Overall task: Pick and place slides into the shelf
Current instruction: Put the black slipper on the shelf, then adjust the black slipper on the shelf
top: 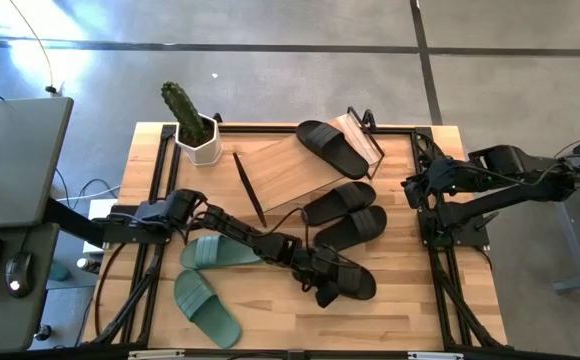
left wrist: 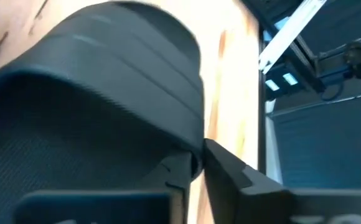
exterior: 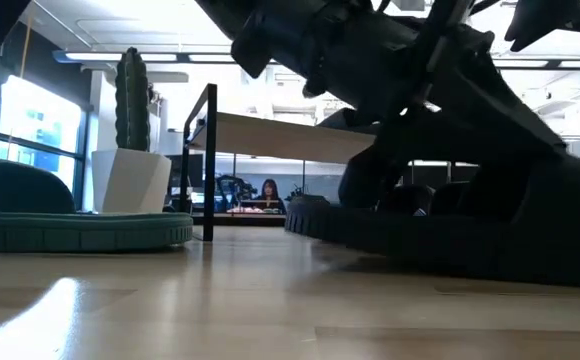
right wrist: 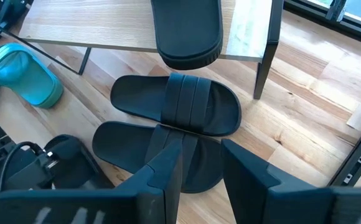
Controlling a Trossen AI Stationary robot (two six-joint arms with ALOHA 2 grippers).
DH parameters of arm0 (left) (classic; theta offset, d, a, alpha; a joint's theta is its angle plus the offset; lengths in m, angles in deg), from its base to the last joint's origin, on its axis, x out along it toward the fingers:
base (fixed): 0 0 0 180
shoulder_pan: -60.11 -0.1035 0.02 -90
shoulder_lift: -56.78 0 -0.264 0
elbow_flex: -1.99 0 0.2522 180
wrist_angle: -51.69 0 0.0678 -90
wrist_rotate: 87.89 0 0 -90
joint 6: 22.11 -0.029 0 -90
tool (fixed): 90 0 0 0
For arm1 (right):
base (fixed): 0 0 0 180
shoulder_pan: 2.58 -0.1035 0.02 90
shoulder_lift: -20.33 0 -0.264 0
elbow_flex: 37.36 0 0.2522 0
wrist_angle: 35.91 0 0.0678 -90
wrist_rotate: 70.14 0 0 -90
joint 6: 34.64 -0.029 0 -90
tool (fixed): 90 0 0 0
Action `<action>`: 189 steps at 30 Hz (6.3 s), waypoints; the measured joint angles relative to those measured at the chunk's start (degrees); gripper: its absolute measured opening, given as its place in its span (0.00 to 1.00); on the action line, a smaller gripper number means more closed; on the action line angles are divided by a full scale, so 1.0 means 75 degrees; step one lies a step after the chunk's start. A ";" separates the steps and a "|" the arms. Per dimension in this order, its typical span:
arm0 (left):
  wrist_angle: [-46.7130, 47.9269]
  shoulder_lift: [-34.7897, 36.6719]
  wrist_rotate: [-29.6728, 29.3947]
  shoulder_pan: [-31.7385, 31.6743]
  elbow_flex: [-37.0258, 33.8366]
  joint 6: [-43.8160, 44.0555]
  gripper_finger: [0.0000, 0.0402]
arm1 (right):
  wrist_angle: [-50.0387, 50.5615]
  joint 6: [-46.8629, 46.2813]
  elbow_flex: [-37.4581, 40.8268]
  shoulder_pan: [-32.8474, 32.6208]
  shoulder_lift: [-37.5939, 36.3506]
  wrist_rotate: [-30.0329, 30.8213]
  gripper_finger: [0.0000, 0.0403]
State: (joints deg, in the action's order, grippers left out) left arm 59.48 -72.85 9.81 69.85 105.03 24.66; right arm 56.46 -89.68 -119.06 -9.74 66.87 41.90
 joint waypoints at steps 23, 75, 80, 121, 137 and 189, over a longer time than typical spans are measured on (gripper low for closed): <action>-0.0980 0.1512 0.0542 0.0106 -0.0009 0.0162 0.00 | -0.0038 0.0173 0.0000 -0.0002 -0.0083 0.0118 0.25; 0.4225 0.3206 -0.8476 -0.2597 -0.0008 0.1700 0.00 | -0.1311 0.1008 -0.0003 -0.0003 -0.0356 0.0470 0.25; 0.4315 0.3126 -0.8455 -0.2594 -0.0006 0.1983 0.00 | -0.1306 0.1049 -0.0003 0.0000 -0.0356 0.0268 0.25; 0.4650 0.2846 -0.8317 -0.2600 0.0000 0.3583 0.14 | -0.1061 0.1343 -0.0003 -0.0001 -0.0356 -0.0163 0.25; 0.3811 0.2903 -0.7836 -0.2597 -0.0007 0.2185 0.39 | -0.1012 0.1378 -0.0003 -0.0003 -0.0356 -0.0163 0.25; 0.7075 0.5687 -0.3617 -0.3048 -0.0003 -0.5453 0.41 | -0.4403 0.9528 -0.0005 0.2171 0.1824 0.0917 0.25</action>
State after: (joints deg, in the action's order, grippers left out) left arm 112.54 -30.20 -17.32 46.98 105.01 -16.24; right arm 23.44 -18.23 -119.10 6.54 80.55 48.78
